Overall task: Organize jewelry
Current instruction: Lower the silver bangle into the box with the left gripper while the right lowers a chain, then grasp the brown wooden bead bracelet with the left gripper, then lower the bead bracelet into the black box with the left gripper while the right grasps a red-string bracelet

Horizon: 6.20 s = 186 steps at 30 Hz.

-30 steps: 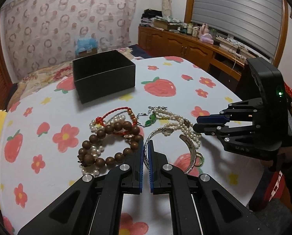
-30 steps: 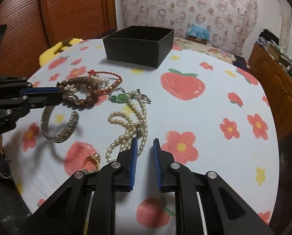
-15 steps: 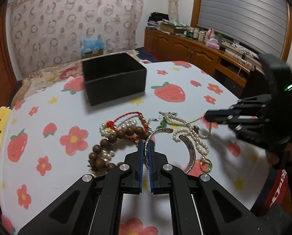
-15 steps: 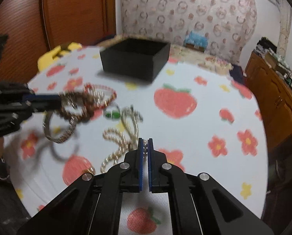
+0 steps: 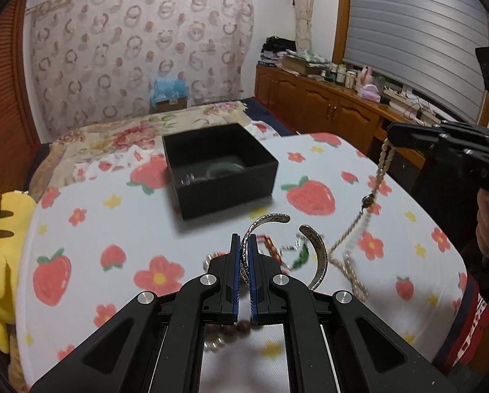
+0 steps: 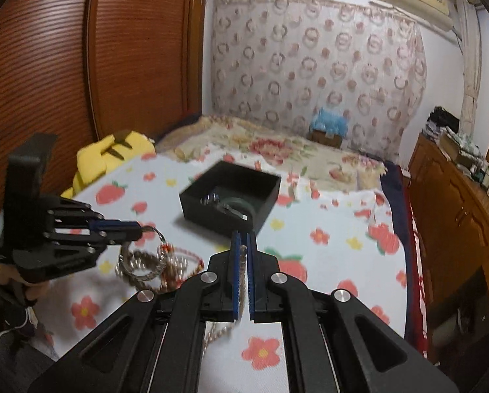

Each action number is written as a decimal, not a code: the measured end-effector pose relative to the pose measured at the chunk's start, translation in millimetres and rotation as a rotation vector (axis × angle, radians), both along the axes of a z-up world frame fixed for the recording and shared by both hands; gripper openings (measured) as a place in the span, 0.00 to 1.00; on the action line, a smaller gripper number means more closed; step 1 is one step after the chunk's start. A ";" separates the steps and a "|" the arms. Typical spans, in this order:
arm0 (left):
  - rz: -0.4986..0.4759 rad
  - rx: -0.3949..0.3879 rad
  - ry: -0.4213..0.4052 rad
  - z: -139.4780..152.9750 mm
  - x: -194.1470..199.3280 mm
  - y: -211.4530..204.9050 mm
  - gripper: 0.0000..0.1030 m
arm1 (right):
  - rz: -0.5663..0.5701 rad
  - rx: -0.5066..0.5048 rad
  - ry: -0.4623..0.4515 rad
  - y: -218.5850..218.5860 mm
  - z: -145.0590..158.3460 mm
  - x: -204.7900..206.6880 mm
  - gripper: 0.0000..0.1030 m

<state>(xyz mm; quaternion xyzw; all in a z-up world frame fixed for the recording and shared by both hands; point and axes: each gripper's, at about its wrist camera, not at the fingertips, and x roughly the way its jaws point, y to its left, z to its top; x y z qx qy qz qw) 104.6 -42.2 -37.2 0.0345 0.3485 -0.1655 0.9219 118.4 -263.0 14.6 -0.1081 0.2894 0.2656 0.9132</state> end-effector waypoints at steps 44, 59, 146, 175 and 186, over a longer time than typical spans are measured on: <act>0.017 0.019 0.153 -14.1 159.0 14.4 0.05 | 0.099 0.038 -0.080 56.8 79.6 169.4 0.04; 0.036 -0.020 0.122 -4.0 120.0 33.9 0.06 | 0.084 -0.001 0.108 75.3 -12.9 196.7 0.06; 0.036 -0.096 0.103 10.0 9.7 50.4 0.12 | 0.156 -0.146 0.311 91.0 -127.0 68.9 0.20; 0.019 -0.067 -0.065 72.1 70.1 33.6 0.12 | 0.074 0.034 0.123 49.4 -32.8 114.2 0.10; 0.005 -0.052 -0.056 71.7 125.7 17.3 0.12 | 0.061 0.032 0.144 62.8 -53.5 157.2 0.11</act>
